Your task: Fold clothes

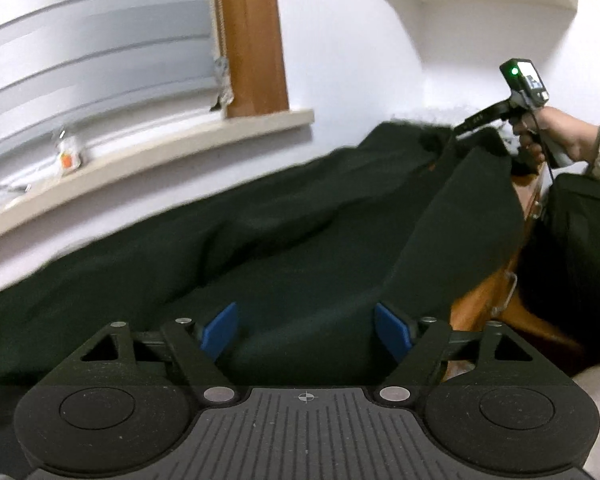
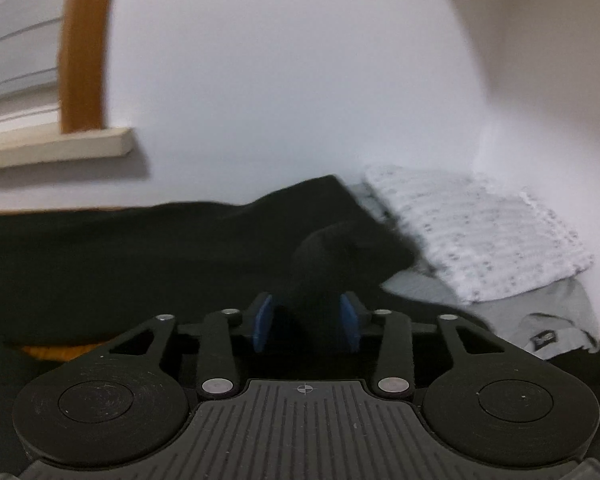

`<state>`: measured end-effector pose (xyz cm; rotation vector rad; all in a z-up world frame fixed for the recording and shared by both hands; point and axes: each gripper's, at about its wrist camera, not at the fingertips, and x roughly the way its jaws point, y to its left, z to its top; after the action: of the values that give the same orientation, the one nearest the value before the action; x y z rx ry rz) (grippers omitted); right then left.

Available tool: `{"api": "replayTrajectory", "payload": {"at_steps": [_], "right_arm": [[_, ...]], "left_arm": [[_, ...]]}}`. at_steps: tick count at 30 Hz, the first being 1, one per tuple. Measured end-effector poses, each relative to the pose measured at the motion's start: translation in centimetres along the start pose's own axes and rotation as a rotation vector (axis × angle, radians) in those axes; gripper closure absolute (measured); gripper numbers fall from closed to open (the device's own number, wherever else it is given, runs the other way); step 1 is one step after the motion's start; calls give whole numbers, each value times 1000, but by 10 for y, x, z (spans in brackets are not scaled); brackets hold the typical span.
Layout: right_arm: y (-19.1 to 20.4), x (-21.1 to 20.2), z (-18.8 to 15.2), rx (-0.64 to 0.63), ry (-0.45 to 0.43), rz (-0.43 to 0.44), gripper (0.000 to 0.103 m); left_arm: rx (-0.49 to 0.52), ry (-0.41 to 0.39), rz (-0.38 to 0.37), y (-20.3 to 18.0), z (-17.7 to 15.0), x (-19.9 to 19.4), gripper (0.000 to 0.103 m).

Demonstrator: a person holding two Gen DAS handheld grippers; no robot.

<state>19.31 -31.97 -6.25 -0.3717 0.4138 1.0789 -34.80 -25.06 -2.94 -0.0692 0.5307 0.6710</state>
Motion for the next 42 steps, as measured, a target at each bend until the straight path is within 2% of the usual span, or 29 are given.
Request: {"api": "replayTrajectory", "payload": {"at_steps": [6, 10, 11, 12, 13, 14, 17, 20, 24, 28, 30, 31, 32, 33, 38, 40, 42], "right_arm": [[-11, 33, 18, 72, 96, 41, 49], [2, 60, 21, 4, 162, -18, 50], [3, 64, 19, -5, 171, -22, 59], [1, 65, 18, 6, 170, -2, 85], [-2, 58, 17, 27, 143, 12, 90], [-6, 48, 15, 48, 102, 16, 90], [-19, -5, 9, 77, -100, -1, 91], [-39, -56, -4, 148, -235, 8, 91], [-49, -94, -19, 166, -333, 25, 91], [-45, -112, -22, 133, -378, 37, 92], [-41, -119, -20, 119, -399, 34, 92], [-41, -122, -17, 113, -405, 37, 92], [-40, -125, -14, 108, -412, 39, 92], [-38, -129, -11, 103, -423, 38, 92], [-32, -128, 24, 108, -466, 23, 92], [-26, -105, 44, 110, -435, 26, 87], [-12, -68, 63, 71, -339, 21, 70]], "left_arm": [[22, -18, -76, 6, 48, 45, 26], [11, 8, -168, 7, 71, 87, 33], [13, 15, -190, 6, 76, 98, 34], [16, 25, -211, 4, 79, 110, 34], [22, 36, -228, 3, 82, 119, 35], [28, 47, -244, 1, 84, 129, 36], [59, 83, -288, -7, 92, 157, 35], [99, 101, -319, -20, 101, 182, 32], [179, 96, -355, -40, 109, 203, 27], [215, 79, -377, -48, 111, 219, 24], [195, 80, -414, -46, 109, 223, 35], [180, 83, -438, -45, 108, 221, 68], [167, 83, -465, -43, 108, 217, 96], [152, 77, -488, -40, 108, 211, 95], [0, -110, -438, 0, 129, 158, 96], [-52, -130, -377, 17, 138, 159, 96], [-45, -77, -259, 23, 140, 181, 96]]}}
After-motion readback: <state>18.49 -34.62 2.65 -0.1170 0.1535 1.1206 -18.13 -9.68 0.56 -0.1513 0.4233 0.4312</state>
